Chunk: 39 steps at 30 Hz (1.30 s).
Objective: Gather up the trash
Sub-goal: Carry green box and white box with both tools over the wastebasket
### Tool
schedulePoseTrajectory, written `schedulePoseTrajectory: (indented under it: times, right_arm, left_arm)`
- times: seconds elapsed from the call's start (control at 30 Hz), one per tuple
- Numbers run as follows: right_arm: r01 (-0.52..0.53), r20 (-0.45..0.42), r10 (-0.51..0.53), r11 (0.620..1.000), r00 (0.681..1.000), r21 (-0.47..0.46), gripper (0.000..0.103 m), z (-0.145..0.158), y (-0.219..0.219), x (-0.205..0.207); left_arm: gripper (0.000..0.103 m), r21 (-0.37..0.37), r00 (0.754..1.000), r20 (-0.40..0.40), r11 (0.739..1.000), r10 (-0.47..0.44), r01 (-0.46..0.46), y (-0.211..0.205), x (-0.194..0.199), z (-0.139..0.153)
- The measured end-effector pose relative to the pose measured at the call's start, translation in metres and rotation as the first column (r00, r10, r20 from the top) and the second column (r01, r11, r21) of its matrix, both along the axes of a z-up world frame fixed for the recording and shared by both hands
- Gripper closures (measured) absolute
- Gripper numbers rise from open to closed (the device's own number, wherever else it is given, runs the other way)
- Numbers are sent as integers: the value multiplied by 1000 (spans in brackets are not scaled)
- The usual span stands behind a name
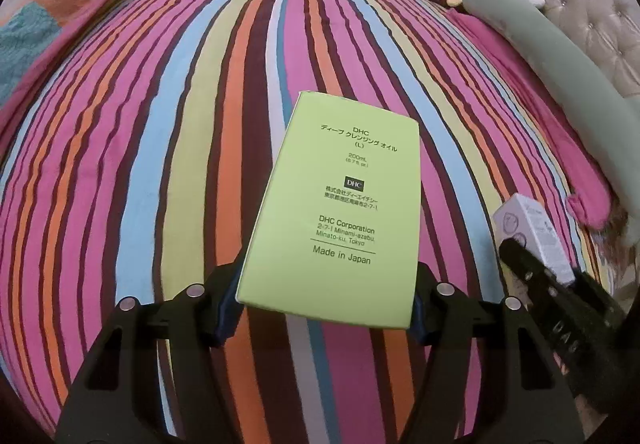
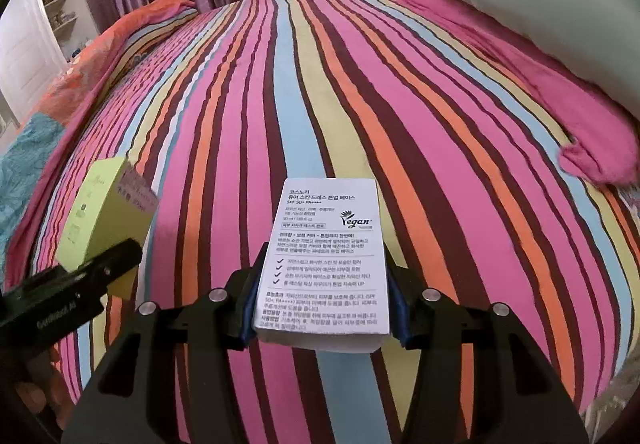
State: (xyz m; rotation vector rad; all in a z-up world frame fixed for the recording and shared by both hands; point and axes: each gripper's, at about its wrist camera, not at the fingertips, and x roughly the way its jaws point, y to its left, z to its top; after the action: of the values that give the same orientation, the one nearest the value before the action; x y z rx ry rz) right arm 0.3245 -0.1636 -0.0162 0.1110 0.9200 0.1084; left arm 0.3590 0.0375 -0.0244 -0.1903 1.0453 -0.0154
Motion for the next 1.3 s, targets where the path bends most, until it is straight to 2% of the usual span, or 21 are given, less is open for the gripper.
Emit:
schedulePoseTrajectory:
  times: [0.7, 1.3]
  right_arm:
    - [28, -5, -28, 999, 1000, 28, 55, 1, -21, -88]
    - [-6, 21, 5, 999, 1000, 45, 55, 10, -21, -139]
  left_arm:
    - [41, -3, 1000, 7, 1000, 0, 0, -2, -126, -6]
    - [41, 9, 999, 16, 1000, -28, 28, -6, -190, -6]
